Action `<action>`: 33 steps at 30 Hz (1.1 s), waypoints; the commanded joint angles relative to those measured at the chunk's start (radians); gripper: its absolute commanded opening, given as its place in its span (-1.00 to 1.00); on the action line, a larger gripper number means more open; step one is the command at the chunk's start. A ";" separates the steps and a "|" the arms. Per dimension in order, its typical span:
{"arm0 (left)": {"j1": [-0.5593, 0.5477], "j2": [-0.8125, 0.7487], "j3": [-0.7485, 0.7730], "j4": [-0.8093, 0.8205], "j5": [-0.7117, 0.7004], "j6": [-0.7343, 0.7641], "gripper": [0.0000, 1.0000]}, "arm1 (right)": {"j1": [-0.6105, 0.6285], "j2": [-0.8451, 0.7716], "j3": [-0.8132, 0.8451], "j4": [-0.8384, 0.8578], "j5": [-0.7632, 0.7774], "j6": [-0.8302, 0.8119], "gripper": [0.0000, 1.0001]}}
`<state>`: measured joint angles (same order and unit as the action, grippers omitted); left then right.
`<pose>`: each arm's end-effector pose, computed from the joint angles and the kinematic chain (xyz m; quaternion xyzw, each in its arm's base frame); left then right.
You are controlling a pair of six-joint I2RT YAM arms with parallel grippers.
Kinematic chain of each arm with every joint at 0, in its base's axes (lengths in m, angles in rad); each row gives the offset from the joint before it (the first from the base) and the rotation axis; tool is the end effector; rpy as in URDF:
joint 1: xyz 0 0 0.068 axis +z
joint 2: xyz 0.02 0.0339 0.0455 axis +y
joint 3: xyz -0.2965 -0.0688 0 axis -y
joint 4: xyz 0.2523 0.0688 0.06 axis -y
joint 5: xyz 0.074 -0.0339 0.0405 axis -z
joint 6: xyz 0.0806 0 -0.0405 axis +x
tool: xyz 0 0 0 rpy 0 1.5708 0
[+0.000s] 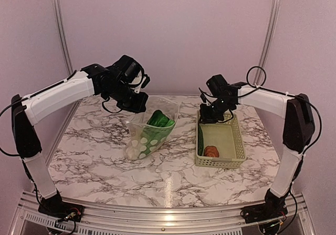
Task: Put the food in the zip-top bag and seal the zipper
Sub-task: Pick up the fake vegetable from the bin.
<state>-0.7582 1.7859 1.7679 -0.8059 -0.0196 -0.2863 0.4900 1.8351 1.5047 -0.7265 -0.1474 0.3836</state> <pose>0.3218 -0.3025 0.3452 0.2142 0.9061 -0.1741 0.3207 0.3748 0.2134 0.2407 -0.0700 0.9622 0.1717 0.1995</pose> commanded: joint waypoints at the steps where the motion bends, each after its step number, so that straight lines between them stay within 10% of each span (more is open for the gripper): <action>1: 0.004 -0.008 0.009 -0.026 -0.007 -0.002 -1.00 | -0.047 0.030 0.014 0.013 0.013 -0.010 -0.72; 33: 0.009 -0.023 0.004 -0.036 -0.006 -0.018 -0.96 | -0.077 0.339 0.120 0.110 -0.014 0.047 -0.26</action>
<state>-0.7540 1.7859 1.7679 -0.8097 -0.0204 -0.3004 0.4149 2.1551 1.6001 -0.6117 -0.1879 0.4171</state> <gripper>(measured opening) 0.020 0.382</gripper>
